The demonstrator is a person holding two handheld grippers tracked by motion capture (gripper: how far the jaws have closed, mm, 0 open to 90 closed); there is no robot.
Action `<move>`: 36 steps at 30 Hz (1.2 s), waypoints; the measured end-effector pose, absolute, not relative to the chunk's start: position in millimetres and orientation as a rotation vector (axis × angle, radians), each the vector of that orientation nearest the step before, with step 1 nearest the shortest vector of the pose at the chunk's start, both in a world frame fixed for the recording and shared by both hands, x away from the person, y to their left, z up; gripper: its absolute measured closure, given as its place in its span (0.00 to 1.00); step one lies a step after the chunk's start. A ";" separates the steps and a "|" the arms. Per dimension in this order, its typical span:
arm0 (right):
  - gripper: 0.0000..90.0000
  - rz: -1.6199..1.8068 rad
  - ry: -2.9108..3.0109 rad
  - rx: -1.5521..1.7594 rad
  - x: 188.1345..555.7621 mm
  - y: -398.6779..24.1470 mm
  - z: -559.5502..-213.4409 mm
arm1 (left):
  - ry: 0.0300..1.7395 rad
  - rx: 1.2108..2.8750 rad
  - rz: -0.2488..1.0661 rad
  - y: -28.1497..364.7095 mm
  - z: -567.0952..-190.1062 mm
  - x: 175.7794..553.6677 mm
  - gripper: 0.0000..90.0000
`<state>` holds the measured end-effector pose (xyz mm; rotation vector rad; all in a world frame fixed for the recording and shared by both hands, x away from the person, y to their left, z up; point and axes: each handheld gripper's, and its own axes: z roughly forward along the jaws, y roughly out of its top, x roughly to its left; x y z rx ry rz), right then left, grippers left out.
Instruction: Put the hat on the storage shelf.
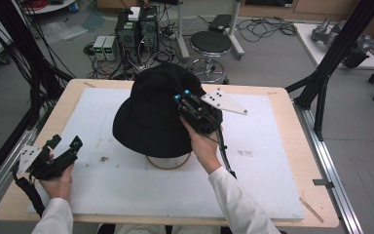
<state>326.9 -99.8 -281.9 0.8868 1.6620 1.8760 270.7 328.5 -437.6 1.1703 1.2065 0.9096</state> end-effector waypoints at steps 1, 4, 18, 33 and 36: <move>0.96 1.876 1.665 0.886 326.7 -99.8 -282.1 | 1.206 1.169 0.911 328.2 -437.6 270.6 0.25; 0.96 1.871 1.666 0.884 326.2 -99.7 -282.1 | 1.205 1.169 0.912 328.3 -437.4 270.4 0.25; 0.95 1.890 1.668 0.903 325.3 -101.6 -286.0 | 1.208 1.164 0.918 329.5 -436.9 269.6 0.25; 0.52 1.846 1.631 0.909 318.5 -99.2 -284.6 | 1.209 1.162 0.920 329.6 -436.7 269.4 0.25; 0.44 1.848 1.621 0.903 316.6 -100.8 -283.2 | 1.209 1.161 0.920 329.7 -436.6 269.3 0.25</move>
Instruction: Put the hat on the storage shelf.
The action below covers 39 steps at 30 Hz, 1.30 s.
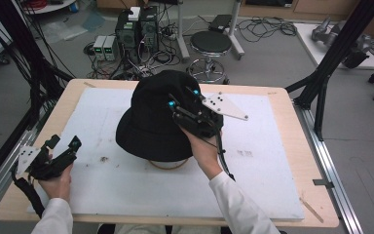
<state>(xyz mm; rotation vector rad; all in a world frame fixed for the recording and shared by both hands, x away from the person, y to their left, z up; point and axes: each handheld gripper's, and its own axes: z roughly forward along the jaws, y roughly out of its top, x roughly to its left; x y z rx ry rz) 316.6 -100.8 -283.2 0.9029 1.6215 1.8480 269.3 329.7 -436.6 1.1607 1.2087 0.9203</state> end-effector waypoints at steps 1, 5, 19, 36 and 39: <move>0.42 1.850 1.622 0.899 316.3 -101.7 -282.6 | 1.209 1.161 0.921 329.8 -436.6 269.2 0.25; 0.36 1.863 1.623 0.916 315.6 -106.6 -280.8 | 1.206 1.159 0.925 329.8 -436.4 269.0 0.25; 0.22 1.774 1.624 0.984 305.3 -137.0 -271.7 | 1.200 1.155 0.927 328.8 -435.7 268.2 0.25; 0.17 1.659 1.570 1.064 283.4 -192.6 -281.6 | 1.210 1.140 0.910 331.8 -436.3 268.1 0.25; 0.17 1.644 1.566 1.090 281.7 -199.8 -284.5 | 1.206 1.139 0.911 331.6 -436.1 268.0 0.25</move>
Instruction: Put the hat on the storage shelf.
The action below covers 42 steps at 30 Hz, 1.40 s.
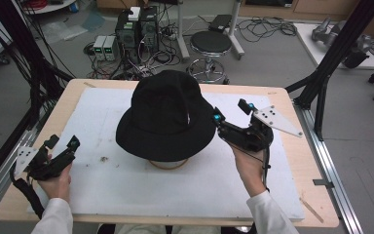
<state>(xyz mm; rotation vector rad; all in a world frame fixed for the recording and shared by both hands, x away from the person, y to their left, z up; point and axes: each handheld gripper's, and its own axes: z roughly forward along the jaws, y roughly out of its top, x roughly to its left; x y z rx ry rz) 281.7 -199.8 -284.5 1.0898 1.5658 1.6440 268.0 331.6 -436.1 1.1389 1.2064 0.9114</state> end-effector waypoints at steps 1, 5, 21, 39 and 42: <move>0.17 1.636 1.563 1.095 281.4 -203.3 -286.0 | 1.207 1.140 0.912 331.5 -436.2 268.0 0.25; 0.17 1.571 1.571 1.158 279.4 -215.8 -292.0 | 1.207 1.143 0.910 331.6 -436.3 268.6 0.26; 0.15 1.448 1.556 1.406 278.5 -251.9 -339.7 | 1.205 1.141 0.903 329.5 -436.5 272.0 0.26; 0.15 1.366 1.563 1.434 275.5 -256.8 -385.0 | 1.206 1.139 0.903 328.0 -436.6 272.9 0.26; 0.15 1.337 1.558 1.403 274.5 -256.7 -392.5 | 1.207 1.138 0.904 328.1 -436.6 272.8 0.26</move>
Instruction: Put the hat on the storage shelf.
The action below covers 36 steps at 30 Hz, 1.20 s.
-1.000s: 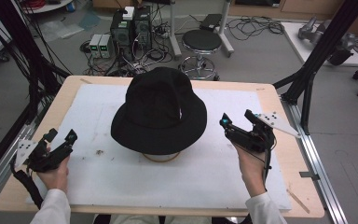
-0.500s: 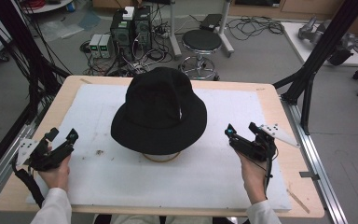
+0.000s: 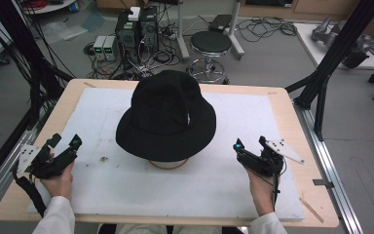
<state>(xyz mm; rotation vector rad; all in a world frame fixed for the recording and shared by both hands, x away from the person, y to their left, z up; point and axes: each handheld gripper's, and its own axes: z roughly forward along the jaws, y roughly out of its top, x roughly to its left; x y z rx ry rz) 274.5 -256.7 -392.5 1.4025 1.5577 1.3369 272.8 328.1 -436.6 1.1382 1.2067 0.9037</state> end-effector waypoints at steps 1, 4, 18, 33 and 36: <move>0.15 1.329 1.561 1.397 274.4 -256.9 -394.5 | 1.207 1.140 0.903 328.3 -436.6 272.7 0.26; 0.15 1.319 1.557 1.389 274.5 -257.6 -396.9 | 1.208 1.139 0.904 328.1 -436.6 272.6 0.26; 0.16 1.254 1.491 1.378 273.3 -263.5 -408.8 | 1.210 1.140 0.899 326.8 -437.5 273.2 0.26; 0.16 1.224 1.486 1.344 272.0 -260.9 -408.7 | 1.217 1.138 0.902 327.0 -437.6 273.2 0.26; 0.16 1.222 1.488 1.348 273.0 -260.2 -409.3 | 1.220 1.136 0.907 326.7 -437.8 273.2 0.26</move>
